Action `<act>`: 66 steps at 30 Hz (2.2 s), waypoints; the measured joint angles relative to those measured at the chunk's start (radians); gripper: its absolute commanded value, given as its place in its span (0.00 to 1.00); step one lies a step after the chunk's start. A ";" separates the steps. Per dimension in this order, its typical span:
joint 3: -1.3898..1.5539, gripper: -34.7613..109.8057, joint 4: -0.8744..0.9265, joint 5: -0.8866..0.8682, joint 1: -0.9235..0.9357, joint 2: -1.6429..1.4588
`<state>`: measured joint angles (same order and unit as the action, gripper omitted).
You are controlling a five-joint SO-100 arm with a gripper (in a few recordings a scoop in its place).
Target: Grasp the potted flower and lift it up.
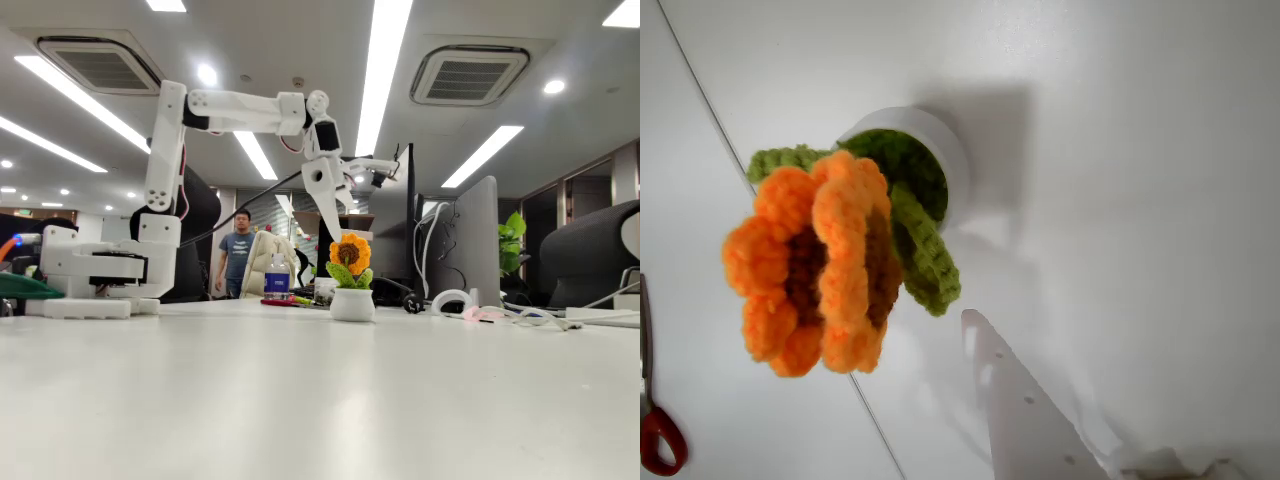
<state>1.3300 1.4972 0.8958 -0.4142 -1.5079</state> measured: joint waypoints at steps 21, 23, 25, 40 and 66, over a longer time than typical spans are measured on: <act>-0.061 0.71 0.000 0.000 -0.002 0.101; -0.063 0.71 0.000 0.000 0.000 0.103; -0.064 0.71 0.000 0.000 0.003 0.110; -0.078 0.71 0.000 0.000 0.000 0.141; -0.100 0.34 0.018 0.000 0.002 0.160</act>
<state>1.2303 1.5156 0.8958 -0.4126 -1.3484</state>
